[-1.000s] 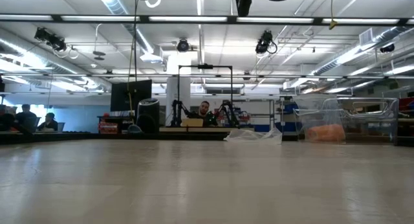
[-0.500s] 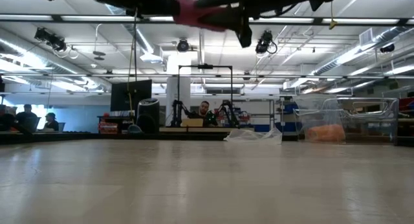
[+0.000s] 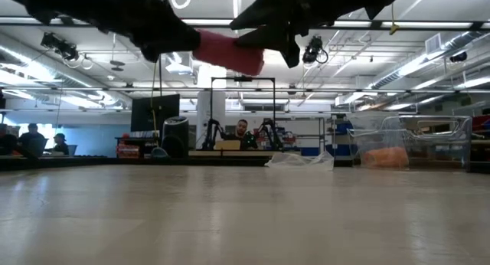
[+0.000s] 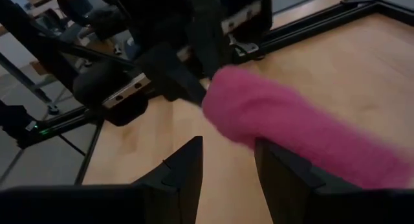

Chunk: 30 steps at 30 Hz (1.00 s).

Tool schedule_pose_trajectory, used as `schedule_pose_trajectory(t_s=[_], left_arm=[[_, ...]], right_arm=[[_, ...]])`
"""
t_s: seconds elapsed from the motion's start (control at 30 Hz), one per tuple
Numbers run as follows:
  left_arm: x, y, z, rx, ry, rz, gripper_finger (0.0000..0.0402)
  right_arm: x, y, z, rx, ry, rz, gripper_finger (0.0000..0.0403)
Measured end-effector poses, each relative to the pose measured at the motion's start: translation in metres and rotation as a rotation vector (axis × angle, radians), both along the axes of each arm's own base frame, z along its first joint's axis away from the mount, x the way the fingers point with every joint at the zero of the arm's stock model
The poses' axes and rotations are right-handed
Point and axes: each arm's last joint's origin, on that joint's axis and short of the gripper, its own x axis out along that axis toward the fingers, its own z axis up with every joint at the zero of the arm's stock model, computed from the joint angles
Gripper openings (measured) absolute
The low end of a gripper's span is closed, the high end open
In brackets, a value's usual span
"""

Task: Roll bandage
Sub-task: Roll the pink bandage

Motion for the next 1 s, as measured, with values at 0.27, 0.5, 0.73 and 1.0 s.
schedule_pose_trajectory(t_s=[0.27, 0.5, 0.73, 1.0], left_arm=[[-0.01, 0.011, -0.019, -0.395, -0.145, 0.111, 0.0021], [-0.016, 0.02, -0.031, -0.569, -0.205, 0.162, 0.0021], [-0.019, 0.022, -0.022, -0.665, -0.379, 0.128, 0.0021], [-0.021, 0.022, 0.0, -0.697, -0.578, 0.03, 0.0021]], right_arm=[[-0.004, 0.002, -0.005, -0.079, 0.078, 0.05, 0.015], [-0.013, 0.01, -0.008, -0.287, 0.18, 0.057, 0.0162], [-0.016, 0.028, -0.001, -0.584, 0.195, -0.029, 0.019], [-0.017, 0.037, 0.001, -0.647, 0.201, -0.123, 0.0213]])
